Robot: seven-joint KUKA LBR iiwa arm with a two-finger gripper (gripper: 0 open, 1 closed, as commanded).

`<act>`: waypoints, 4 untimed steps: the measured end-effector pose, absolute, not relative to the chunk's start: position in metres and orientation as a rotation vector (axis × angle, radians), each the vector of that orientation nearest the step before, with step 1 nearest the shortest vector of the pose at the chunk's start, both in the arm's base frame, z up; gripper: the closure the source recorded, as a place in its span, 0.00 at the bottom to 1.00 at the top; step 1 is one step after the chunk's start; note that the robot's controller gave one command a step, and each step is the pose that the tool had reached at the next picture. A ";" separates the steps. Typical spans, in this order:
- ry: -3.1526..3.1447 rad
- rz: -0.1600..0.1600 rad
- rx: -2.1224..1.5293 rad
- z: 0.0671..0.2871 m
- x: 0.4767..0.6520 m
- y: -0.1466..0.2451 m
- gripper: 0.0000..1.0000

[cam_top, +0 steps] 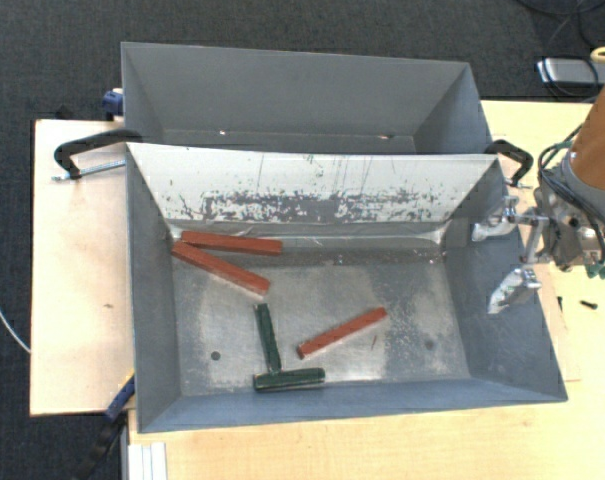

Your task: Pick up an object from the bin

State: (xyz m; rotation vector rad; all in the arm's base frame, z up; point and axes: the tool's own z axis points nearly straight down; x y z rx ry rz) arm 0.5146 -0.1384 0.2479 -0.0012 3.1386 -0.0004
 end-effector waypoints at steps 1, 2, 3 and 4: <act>3.139 0.000 -0.001 0.248 0.515 -0.138 0.00; 3.134 -0.002 -0.025 0.193 0.519 -0.106 0.00; 3.135 0.001 -0.088 0.133 0.516 -0.088 0.00; 3.123 0.001 -0.333 0.077 0.507 -0.065 1.00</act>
Offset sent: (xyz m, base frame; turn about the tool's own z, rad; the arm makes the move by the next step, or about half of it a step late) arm 0.0058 0.0573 -0.0985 -0.0303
